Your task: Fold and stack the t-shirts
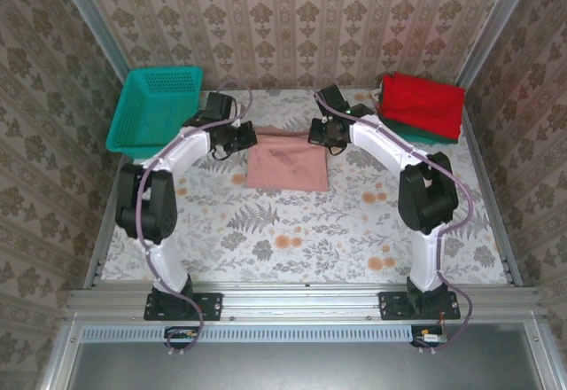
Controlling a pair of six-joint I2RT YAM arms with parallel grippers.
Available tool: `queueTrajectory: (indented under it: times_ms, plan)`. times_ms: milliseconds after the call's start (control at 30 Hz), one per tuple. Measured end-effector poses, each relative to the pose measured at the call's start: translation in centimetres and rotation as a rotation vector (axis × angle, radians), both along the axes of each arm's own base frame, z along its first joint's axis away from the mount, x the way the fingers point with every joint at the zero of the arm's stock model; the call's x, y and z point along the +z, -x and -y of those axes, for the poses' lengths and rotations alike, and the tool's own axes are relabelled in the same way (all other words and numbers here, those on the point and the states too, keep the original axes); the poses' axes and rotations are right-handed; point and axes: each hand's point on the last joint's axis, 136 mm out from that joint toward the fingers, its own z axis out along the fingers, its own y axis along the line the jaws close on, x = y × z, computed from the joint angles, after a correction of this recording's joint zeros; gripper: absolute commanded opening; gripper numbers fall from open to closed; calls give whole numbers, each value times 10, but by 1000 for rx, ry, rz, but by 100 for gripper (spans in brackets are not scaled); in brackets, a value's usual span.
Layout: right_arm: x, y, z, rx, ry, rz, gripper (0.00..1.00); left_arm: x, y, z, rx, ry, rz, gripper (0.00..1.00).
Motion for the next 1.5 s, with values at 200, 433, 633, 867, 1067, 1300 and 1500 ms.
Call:
queueTrajectory:
  times_ms: [200, 433, 633, 867, 1067, 1300, 1500]
  plan:
    - [-29, -26, 7, -9, -11, -43, 21, -25, -31, 8, -31, 3, -39, 10]
    - [-21, -48, 13, 4, -10, -28, 55, -37, -38, -8, -32, -33, -87, 56]
    - [16, -34, 10, 33, -16, 40, 55, -11, -53, -27, -6, -48, -30, 38]
    - [17, -14, -39, 134, -36, 68, 50, 8, -24, -8, -66, -37, 26, 41]
    - [-47, -62, -39, 96, -12, 3, 51, -25, -38, 44, -176, -8, 32, 29]
    - [-92, -67, -5, 40, -34, -100, 70, -92, -68, 27, -141, 9, -56, 33]
    - [-84, -63, 7, 31, -63, -95, 78, -91, -73, 13, -115, 9, -54, 38]
